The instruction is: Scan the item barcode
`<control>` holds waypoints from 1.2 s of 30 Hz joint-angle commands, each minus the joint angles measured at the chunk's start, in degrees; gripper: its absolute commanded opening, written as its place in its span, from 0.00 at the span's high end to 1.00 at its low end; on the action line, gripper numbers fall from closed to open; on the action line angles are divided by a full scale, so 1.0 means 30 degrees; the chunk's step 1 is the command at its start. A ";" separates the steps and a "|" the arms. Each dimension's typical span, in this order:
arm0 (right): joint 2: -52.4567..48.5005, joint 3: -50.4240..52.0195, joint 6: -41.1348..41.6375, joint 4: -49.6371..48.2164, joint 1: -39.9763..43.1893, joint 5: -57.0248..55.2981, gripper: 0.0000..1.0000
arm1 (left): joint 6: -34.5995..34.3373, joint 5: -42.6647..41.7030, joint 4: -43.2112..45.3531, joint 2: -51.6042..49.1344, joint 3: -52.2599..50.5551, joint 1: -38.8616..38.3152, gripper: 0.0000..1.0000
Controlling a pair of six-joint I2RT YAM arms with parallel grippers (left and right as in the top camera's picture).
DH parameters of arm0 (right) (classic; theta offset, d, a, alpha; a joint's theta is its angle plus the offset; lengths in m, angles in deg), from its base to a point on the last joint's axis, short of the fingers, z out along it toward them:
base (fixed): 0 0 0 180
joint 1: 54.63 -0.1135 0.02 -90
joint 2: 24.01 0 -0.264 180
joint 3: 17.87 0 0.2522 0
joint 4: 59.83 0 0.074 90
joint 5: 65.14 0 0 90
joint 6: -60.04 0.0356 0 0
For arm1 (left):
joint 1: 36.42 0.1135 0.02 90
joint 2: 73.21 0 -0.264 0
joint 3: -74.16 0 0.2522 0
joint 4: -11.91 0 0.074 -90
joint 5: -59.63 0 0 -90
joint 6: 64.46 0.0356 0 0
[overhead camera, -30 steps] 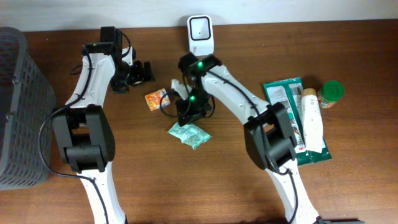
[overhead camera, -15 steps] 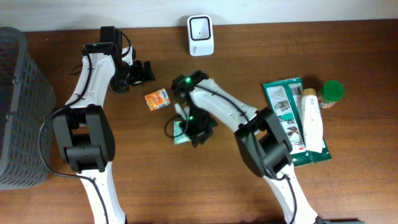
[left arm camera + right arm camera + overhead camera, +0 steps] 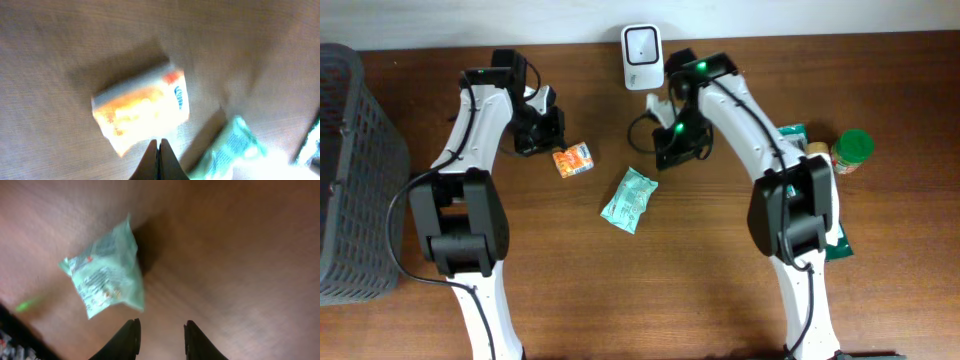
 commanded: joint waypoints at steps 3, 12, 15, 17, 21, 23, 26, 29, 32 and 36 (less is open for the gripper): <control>0.0364 -0.0313 -0.1362 -0.1246 0.0568 0.2310 0.62 | 0.1800 -0.1413 -0.1654 0.2776 -0.0233 -0.0437 1.00; 0.0248 -0.0255 -0.1545 -0.1778 0.0583 0.2455 0.57 | -0.2710 -0.2433 0.7868 0.9930 -1.3107 -0.0947 0.94; 0.0248 -0.0255 -0.1326 -0.1749 0.0568 0.2535 0.58 | -0.4707 -0.2594 1.0928 0.9916 -1.5905 -0.2310 0.54; 0.0248 -0.0255 -0.1333 -0.1734 0.0561 0.2747 0.58 | -0.5515 -0.1763 1.1366 0.9916 -1.6444 -0.3089 0.43; 0.0248 -0.0102 -0.1333 -0.1690 0.0554 0.2812 0.57 | -0.7431 -0.0415 1.1504 0.9530 -1.6699 -0.3883 0.43; 0.0248 0.0022 -0.1341 -0.1705 0.0554 0.2805 0.58 | -0.7766 -0.0007 1.1504 0.9129 -1.6706 -0.3963 0.48; 0.0248 0.0153 -0.1341 -0.1763 0.0554 0.2805 0.57 | -0.7774 0.0138 1.1453 0.8327 -1.6713 -0.3942 0.49; 0.0248 0.0153 -0.1341 -0.1778 0.0554 0.2798 0.58 | -0.7766 0.0124 1.1497 0.7519 -1.6713 -0.3942 0.50; 0.0248 0.0153 -0.1341 -0.1792 0.0554 0.2805 0.57 | -0.7752 0.0131 1.1599 0.6980 -1.6713 -0.3942 0.58; 0.0248 0.0153 -0.1341 -0.1785 0.0546 0.2812 0.58 | -0.7745 0.0117 1.2094 0.6419 -1.6713 -0.3942 0.79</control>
